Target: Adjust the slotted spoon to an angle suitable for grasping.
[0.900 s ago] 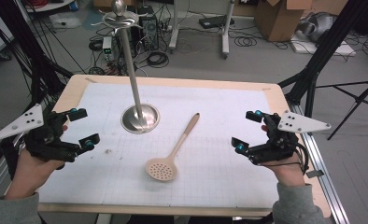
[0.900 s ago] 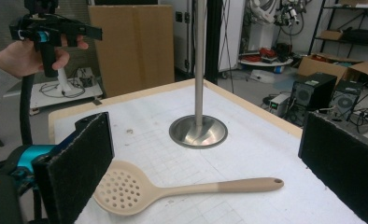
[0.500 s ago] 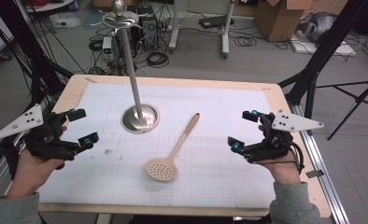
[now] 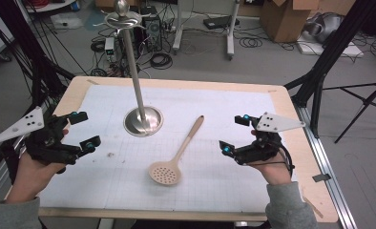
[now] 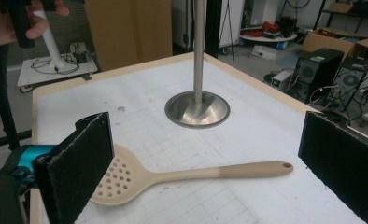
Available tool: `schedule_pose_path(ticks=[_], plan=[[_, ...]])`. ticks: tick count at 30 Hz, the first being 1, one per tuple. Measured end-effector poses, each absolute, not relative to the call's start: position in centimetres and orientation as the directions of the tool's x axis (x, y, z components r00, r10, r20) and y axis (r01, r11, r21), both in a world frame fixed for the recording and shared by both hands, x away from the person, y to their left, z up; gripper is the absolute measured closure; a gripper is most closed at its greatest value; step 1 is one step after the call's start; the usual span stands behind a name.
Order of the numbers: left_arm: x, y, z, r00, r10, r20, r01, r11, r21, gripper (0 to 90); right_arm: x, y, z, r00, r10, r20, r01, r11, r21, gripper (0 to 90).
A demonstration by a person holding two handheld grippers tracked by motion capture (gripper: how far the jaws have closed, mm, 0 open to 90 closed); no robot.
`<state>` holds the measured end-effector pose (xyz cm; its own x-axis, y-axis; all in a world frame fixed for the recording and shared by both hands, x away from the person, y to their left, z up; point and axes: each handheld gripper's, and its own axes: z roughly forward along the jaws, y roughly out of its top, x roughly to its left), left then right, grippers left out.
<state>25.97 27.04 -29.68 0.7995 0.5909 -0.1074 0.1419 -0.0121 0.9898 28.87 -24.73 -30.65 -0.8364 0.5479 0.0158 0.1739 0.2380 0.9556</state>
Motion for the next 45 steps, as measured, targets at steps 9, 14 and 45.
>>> schedule_pose_path(ticks=[9, 14, 45], plan=[[25.8, 27.1, -29.9, 0.801, 0.588, -0.114, 0.153, -0.016, 0.988, 4.1, 30.0, -23.4, -31.5, -0.846, 0.533, 0.024, 0.187, 0.254, 0.949, 2.1], [25.7, 27.1, -30.1, 0.795, 0.596, -0.115, 0.159, -0.022, 0.987, 4.1, 31.1, -22.3, -32.2, -0.852, 0.521, 0.058, 0.22, 0.254, 0.942, 2.3], [24.7, 28.4, -30.5, 0.778, 0.616, -0.122, 0.174, -0.024, 0.984, 4.1, 34.1, -17.4, -35.1, -0.829, 0.557, -0.049, 0.185, 0.356, 0.916, 53.4]])
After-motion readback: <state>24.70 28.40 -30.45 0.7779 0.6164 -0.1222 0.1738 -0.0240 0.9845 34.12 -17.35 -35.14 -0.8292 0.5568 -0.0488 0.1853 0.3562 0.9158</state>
